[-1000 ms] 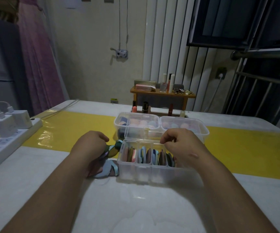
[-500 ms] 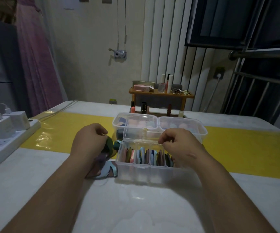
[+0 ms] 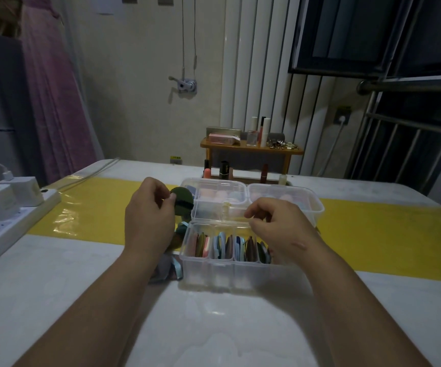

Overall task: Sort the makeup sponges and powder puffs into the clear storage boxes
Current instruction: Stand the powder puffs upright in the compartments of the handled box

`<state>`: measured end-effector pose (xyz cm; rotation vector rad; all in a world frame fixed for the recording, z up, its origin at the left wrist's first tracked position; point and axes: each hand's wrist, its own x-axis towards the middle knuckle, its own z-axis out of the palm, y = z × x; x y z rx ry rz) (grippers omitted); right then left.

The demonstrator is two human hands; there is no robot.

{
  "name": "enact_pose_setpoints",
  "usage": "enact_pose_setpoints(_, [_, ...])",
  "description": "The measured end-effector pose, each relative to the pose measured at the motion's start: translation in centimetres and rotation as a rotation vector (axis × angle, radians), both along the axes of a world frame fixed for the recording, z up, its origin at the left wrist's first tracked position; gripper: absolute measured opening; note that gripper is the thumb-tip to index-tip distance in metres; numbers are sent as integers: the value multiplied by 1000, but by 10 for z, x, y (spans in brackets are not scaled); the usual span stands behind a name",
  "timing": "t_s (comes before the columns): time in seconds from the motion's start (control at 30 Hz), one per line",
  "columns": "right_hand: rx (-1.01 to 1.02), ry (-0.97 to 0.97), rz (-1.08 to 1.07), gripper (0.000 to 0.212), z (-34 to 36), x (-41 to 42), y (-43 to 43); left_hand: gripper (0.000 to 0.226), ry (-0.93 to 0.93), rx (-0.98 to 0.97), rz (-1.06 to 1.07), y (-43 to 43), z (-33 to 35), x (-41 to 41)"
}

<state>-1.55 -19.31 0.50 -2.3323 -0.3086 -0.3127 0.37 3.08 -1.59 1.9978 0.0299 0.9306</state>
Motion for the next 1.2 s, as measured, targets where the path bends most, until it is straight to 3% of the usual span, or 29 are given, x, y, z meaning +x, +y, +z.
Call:
enact_pose_setpoints(0.27, [36,-13,45,18,2,-2,3,18,56,-89,-158,-17,1,-6])
enact_pose_setpoints(0.63, [175,1,182,35,0,-5,9,21,31,-121,-393,-23,5,-13])
enact_pose_setpoints(1.0, [204,-54,71,22,7,-2,-3,15,134,140,-426,-25,-1,-10])
enact_pose_setpoints(1.2, [214,-84,-21,30,16,-2,-18,25,194,192,-357,-23,2,-10])
